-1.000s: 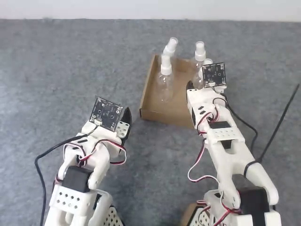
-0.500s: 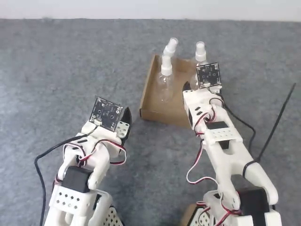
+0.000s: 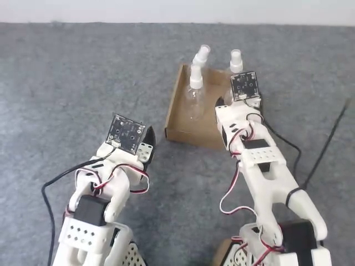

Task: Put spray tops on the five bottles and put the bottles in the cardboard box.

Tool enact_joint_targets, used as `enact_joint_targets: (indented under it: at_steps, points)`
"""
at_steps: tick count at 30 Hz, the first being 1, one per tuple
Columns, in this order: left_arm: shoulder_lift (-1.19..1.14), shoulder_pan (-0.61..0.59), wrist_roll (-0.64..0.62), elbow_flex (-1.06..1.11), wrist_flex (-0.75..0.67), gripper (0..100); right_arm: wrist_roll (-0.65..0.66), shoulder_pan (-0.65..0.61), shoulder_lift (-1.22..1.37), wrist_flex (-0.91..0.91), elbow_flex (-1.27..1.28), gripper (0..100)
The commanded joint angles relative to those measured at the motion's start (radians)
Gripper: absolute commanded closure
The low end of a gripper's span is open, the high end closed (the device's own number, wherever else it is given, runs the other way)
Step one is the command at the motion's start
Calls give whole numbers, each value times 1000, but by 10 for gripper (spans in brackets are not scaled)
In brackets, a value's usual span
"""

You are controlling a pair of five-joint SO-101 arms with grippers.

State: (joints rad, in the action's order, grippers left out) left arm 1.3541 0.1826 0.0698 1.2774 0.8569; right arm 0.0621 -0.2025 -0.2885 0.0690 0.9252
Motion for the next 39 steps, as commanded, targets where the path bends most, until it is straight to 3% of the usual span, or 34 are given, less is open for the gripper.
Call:
enact_joint_targets:
  at_steps: [1, 8, 12, 21, 26, 30, 34, 39]
  points:
    - [-3, -3, -11, -2, -20, 931, 12, 1, -159, 102, -98, 673]
    - [-12, -58, -12, -35, -15, 930, 6, -7, -469, 446, -161, 673]
    - [-32, -163, -8, -189, 127, 930, 5, -8, -628, 656, -160, 673]
    - [-574, -388, 89, -720, 446, 862, 11, 19, -819, 1095, -129, 673]
    - [-657, -517, 89, -713, 324, 902, 12, 96, -955, 1110, 46, 705]
    - [-540, -494, 94, -549, 226, 907, 115, 124, -1136, 1036, 235, 784]
    - [-568, -439, 137, -503, 275, 855, 160, 124, -1299, 1049, 339, 827]
    - [-836, -425, 216, -607, 388, 821, 166, 148, -1340, 1082, 338, 829]
